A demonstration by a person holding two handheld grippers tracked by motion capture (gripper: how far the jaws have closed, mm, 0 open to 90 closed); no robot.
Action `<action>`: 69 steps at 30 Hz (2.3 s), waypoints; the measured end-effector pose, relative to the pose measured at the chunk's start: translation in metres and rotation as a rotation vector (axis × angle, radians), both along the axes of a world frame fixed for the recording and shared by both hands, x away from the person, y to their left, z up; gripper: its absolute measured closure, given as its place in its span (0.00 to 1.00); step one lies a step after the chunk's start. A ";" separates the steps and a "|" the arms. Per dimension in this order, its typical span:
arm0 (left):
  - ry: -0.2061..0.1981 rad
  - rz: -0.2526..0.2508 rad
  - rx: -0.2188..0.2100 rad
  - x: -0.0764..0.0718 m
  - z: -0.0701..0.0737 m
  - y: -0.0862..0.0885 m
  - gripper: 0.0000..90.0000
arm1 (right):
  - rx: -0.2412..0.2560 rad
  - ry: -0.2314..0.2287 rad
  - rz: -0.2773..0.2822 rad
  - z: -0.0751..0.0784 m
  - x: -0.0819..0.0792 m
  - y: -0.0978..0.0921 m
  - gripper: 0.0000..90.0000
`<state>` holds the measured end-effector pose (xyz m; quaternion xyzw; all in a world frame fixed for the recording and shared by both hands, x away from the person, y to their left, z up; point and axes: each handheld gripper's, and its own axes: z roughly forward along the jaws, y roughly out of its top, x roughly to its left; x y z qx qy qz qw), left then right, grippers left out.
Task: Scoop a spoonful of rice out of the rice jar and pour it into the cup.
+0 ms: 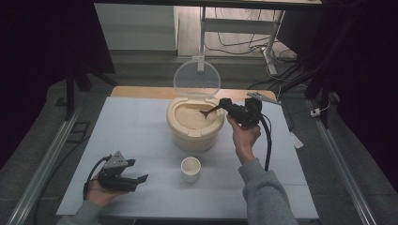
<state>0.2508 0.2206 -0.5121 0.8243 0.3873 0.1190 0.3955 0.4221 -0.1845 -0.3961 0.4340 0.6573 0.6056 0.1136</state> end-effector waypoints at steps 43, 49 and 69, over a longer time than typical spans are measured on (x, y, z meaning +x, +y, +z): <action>0.007 -0.010 0.012 0.001 -0.001 -0.001 0.23 | 0.420 0.335 -0.015 -0.017 0.009 -0.035 0.92; 0.007 -0.010 0.016 0.001 -0.002 -0.002 0.23 | 0.438 0.340 -0.012 -0.016 0.010 -0.038 0.92; 0.005 -0.015 0.020 0.001 -0.002 -0.002 0.23 | 0.502 0.364 0.000 -0.013 0.010 -0.049 0.92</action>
